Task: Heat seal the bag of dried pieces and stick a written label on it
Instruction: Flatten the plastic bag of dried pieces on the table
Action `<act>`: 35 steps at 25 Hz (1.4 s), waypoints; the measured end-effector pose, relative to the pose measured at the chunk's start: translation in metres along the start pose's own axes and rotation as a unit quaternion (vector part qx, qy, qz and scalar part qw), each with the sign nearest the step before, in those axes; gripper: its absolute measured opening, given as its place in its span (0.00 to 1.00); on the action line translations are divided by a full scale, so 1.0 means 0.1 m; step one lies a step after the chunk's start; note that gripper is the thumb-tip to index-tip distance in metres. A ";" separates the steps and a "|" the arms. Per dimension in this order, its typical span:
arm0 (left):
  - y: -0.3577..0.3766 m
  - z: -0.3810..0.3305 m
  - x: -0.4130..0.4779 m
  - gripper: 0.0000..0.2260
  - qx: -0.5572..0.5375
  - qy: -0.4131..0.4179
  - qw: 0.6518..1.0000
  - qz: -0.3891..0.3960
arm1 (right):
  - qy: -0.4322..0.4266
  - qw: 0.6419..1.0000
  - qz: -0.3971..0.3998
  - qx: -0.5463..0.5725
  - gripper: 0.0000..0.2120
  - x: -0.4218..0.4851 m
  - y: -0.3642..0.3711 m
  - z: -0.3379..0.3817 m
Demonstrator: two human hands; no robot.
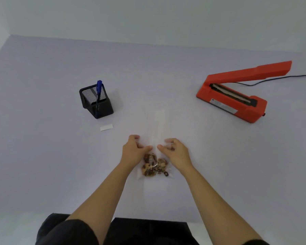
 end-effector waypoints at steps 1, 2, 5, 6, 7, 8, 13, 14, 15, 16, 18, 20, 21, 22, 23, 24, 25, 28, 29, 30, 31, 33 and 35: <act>-0.01 0.03 0.03 0.23 -0.004 0.001 1.000 0.012 | 0.001 1.000 -0.006 0.013 0.19 0.01 0.00 -0.02; -0.03 0.05 0.06 0.19 -0.005 0.003 1.000 0.029 | 0.000 1.000 -0.014 0.021 0.18 0.02 0.00 -0.05; -0.12 0.06 0.12 0.06 -0.005 0.031 0.996 0.080 | -0.001 0.999 -0.020 0.030 0.13 0.04 -0.01 -0.08; -0.13 0.06 0.12 0.04 -0.002 0.039 0.995 0.092 | -0.004 0.999 -0.015 0.030 0.10 0.03 -0.02 -0.08; -0.14 0.06 0.13 0.02 0.007 0.044 0.994 0.099 | -0.008 0.999 -0.010 0.030 0.07 0.03 -0.02 -0.08; -0.15 0.05 0.13 0.02 0.013 0.048 0.994 0.099 | -0.013 0.999 -0.006 0.031 0.05 0.02 -0.02 -0.07; -0.13 0.12 0.11 0.08 -0.075 0.035 0.986 0.145 | -0.009 0.994 0.046 0.102 0.05 0.01 0.07 -0.12; -0.12 0.14 0.10 0.09 -0.087 0.033 0.983 0.160 | -0.005 0.991 0.060 0.121 0.05 0.00 0.08 -0.13; -0.13 0.16 0.10 0.11 -0.092 0.035 0.981 0.166 | -0.002 0.988 0.071 0.134 0.07 -0.01 0.08 -0.12; -0.13 0.17 0.10 0.12 -0.093 0.038 0.981 0.167 | -0.001 0.987 0.079 0.142 0.12 -0.03 0.08 -0.12; -0.15 0.19 0.12 0.11 -0.074 0.049 0.981 0.170 | -0.008 0.987 0.082 0.140 0.22 -0.04 0.07 -0.12; -0.16 0.18 0.14 0.08 -0.055 0.060 0.981 0.179 | -0.012 0.989 0.076 0.124 0.25 -0.05 0.07 -0.12; -0.18 0.18 0.15 0.08 -0.056 0.061 0.980 0.183 | -0.009 0.990 0.076 0.119 0.25 -0.05 0.08 -0.11; -0.19 0.18 0.15 0.08 -0.058 0.062 0.979 0.188 | -0.004 0.989 0.079 0.121 0.24 -0.06 0.08 -0.10; -0.21 0.16 0.13 0.08 -0.059 0.063 0.977 0.193 | 0.004 0.988 0.085 0.128 0.22 -0.06 0.08 -0.10; -0.21 0.15 0.11 0.09 -0.059 0.066 0.976 0.200 | 0.012 0.986 0.093 0.139 0.20 -0.06 0.07 -0.10; -0.22 0.13 0.09 0.09 -0.061 0.068 0.974 0.209 | 0.020 0.983 0.102 0.150 0.17 -0.06 0.06 -0.09; -0.22 0.13 0.10 0.08 -0.055 0.075 0.973 0.211 | 0.018 0.989 0.090 0.116 0.09 -0.03 0.03 -0.10; -0.23 0.13 0.11 0.08 -0.042 0.074 0.975 0.207 | 0.017 0.992 0.080 0.098 0.07 -0.02 0.02 -0.11; -0.24 0.14 0.13 0.08 -0.026 0.070 0.976 0.206 | 0.024 0.993 0.077 0.092 0.05 -0.02 0.02 -0.11; -0.25 0.14 0.14 0.08 -0.019 0.062 0.975 0.213 | 0.034 0.992 0.080 0.093 0.05 -0.02 0.01 -0.11; -0.26 0.15 0.15 0.09 -0.034 0.041 0.970 0.236 | 0.055 0.990 0.089 0.098 0.05 -0.02 0.01 -0.12; -0.28 0.15 0.15 0.09 -0.047 0.031 0.969 0.242 | 0.064 0.988 0.090 0.104 0.05 -0.02 0.01 -0.13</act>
Point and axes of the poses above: each hand's wrist, its own x-axis towards the middle knuckle, its own y-axis out of the palm, z = x × y, the point moved 2 cm from there along x, towards the middle knuckle, and after that the axes turned 1 degree about -y, right-handed, at the moved point
